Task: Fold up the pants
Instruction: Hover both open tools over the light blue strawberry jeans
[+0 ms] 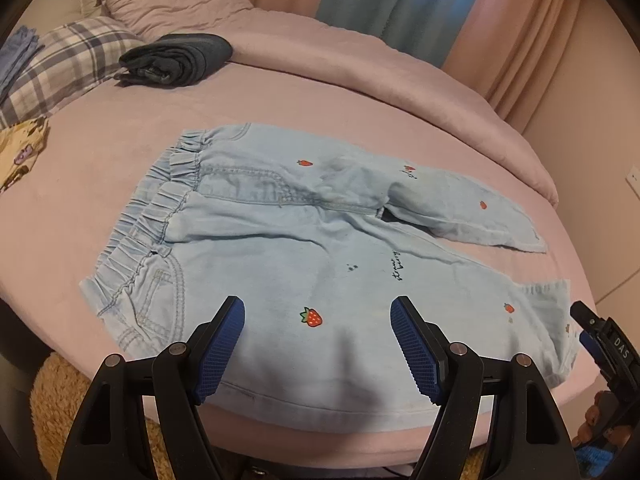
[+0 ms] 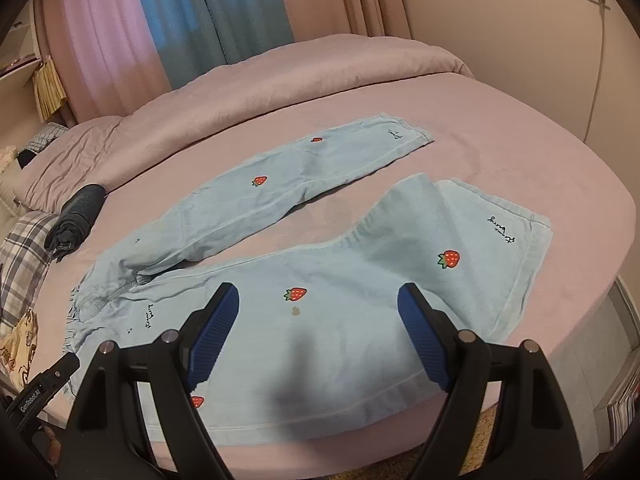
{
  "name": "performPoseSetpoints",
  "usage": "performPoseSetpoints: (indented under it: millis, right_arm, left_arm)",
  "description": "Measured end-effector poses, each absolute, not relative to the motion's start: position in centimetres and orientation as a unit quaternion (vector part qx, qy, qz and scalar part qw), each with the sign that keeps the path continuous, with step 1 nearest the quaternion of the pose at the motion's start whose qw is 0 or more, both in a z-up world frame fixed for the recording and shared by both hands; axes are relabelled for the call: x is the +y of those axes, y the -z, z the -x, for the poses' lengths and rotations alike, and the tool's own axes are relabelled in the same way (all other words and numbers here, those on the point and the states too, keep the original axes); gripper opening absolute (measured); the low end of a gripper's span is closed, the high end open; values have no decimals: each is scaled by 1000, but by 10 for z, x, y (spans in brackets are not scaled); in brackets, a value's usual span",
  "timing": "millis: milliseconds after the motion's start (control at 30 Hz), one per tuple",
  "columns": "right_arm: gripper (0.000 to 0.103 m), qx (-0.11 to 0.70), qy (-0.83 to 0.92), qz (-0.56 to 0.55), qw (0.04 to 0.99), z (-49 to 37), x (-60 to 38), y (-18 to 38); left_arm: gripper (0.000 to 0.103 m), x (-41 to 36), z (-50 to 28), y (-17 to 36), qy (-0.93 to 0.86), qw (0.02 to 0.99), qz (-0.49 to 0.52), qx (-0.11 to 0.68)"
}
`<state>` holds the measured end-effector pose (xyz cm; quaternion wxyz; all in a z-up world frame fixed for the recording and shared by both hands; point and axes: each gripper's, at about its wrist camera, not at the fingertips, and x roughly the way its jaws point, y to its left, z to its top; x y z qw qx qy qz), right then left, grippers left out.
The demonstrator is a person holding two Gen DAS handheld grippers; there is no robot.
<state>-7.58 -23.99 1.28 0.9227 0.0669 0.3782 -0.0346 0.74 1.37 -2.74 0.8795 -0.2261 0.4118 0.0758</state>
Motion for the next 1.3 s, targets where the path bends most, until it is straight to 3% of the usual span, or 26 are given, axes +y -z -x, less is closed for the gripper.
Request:
performPoseSetpoints:
  millis: [1300]
  right_arm:
    - [82,403,44,-60,912,65,-245,2]
  left_arm:
    - [76,15,-16,40,-74,872,220,430]
